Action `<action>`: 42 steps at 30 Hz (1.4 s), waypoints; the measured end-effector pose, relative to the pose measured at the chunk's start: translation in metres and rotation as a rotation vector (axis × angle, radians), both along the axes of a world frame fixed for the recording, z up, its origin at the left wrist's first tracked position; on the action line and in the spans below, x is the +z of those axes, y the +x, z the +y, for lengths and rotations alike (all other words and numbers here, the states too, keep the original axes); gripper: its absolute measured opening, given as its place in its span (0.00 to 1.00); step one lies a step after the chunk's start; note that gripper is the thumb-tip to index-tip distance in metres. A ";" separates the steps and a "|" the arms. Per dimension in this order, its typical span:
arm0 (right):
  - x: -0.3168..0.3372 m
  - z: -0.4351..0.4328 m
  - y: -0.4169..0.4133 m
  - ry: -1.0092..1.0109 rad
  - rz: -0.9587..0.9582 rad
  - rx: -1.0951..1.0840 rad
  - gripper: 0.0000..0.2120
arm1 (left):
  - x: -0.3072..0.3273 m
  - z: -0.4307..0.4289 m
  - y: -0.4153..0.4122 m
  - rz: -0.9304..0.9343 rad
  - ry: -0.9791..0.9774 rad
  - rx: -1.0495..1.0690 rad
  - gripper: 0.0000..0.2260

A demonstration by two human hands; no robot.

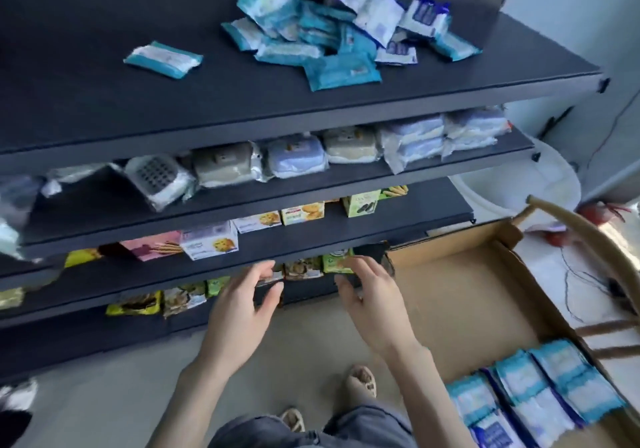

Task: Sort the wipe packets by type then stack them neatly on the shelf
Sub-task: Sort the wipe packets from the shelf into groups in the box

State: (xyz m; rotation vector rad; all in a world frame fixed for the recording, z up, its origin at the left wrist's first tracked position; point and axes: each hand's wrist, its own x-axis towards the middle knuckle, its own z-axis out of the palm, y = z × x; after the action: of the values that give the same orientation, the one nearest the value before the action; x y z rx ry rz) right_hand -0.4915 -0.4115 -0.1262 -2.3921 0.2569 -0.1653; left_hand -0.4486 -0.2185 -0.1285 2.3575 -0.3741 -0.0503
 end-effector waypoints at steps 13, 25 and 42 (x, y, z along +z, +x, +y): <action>0.090 0.051 0.193 -0.037 -0.285 0.179 0.12 | 0.081 0.050 0.169 -0.325 -0.171 0.133 0.14; 0.114 0.048 0.392 -0.100 -0.211 0.175 0.15 | 0.094 0.046 0.361 -0.184 0.258 0.349 0.21; 0.095 0.050 0.495 -0.171 -0.046 -0.009 0.12 | 0.095 0.038 0.476 0.004 -0.134 0.362 0.35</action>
State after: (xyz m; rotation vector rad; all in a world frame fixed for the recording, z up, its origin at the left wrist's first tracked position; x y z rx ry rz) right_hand 0.0035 -0.3612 -0.0311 -2.5533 0.2406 -0.2550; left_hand 0.0270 -0.1808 -0.0334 2.2557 0.0535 0.1371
